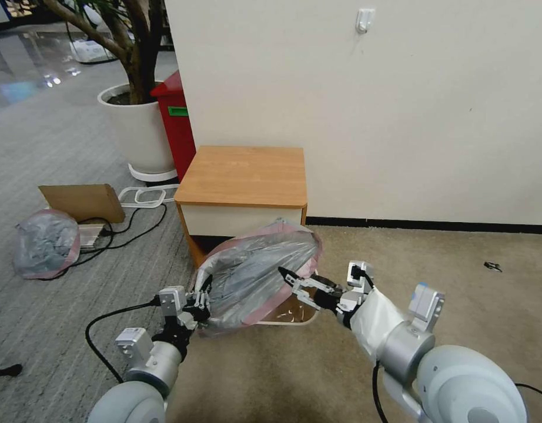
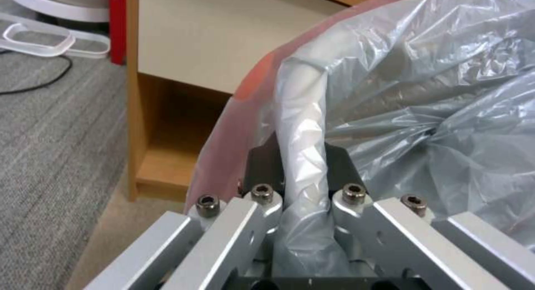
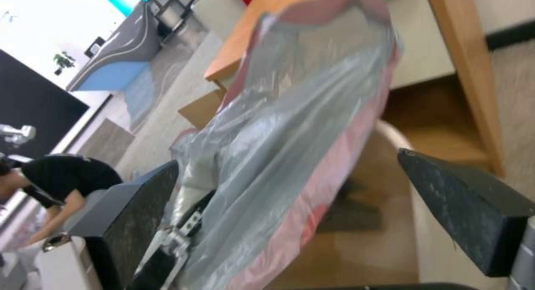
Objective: Pick up the garbage bag from the table and place it over the trash can.
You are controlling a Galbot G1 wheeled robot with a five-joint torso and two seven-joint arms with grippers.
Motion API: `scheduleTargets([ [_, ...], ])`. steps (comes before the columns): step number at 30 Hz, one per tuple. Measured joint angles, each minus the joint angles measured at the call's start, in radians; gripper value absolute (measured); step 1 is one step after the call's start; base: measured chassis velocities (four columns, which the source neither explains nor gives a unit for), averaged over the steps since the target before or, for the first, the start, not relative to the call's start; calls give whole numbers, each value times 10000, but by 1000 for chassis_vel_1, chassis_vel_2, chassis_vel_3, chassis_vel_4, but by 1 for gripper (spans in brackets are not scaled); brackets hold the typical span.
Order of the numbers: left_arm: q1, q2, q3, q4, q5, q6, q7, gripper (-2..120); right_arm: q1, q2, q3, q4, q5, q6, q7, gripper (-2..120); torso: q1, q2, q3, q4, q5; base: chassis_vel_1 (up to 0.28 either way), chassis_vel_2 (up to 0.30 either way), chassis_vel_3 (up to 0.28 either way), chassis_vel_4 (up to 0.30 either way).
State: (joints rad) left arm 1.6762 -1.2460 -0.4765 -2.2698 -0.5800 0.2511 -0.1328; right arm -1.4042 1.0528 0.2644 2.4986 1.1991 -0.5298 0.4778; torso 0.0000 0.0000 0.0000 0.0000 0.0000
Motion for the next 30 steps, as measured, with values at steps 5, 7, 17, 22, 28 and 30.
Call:
scheduleTargets([
  [5, 123, -14, -100, -79, -5, -7, 18, 6, 120, 52, 91, 4, -486, 110, -126, 100, 0, 0, 0, 0, 0, 0, 0, 0, 0],
  [7, 174, -49, -108, -122, -5, -12, 29, 6, 178, 120, 110, -21, -612, 272, -140, 100, 0, 0, -1, 0, 0, 0, 0, 0, 0],
  [17, 321, -145, -108, -275, 46, -15, 218, 6, 355, 622, 34, -697, -807, 566, -213, 81, 0, 0, 0, 0, 1, 0, 0, 0, 0],
  [22, 429, -170, -158, -343, 46, -15, 265, 6, 382, 813, 77, -785, -852, 672, -257, 61, 0, 0, 0, 0, 0, 0, 0, 0, 0],
  [28, 440, -262, -163, -343, 48, -15, 265, 6, 330, 818, 190, -709, -937, 688, -341, 40, 0, 0, 0, 0, 0, 0, 0, 0, 0],
  [30, 444, -311, -143, -343, 52, -15, 265, 6, 325, 779, 219, -673, -969, 650, -407, 28, 1, 0, 0, 0, 0, 0, 0, 0, 0],
])
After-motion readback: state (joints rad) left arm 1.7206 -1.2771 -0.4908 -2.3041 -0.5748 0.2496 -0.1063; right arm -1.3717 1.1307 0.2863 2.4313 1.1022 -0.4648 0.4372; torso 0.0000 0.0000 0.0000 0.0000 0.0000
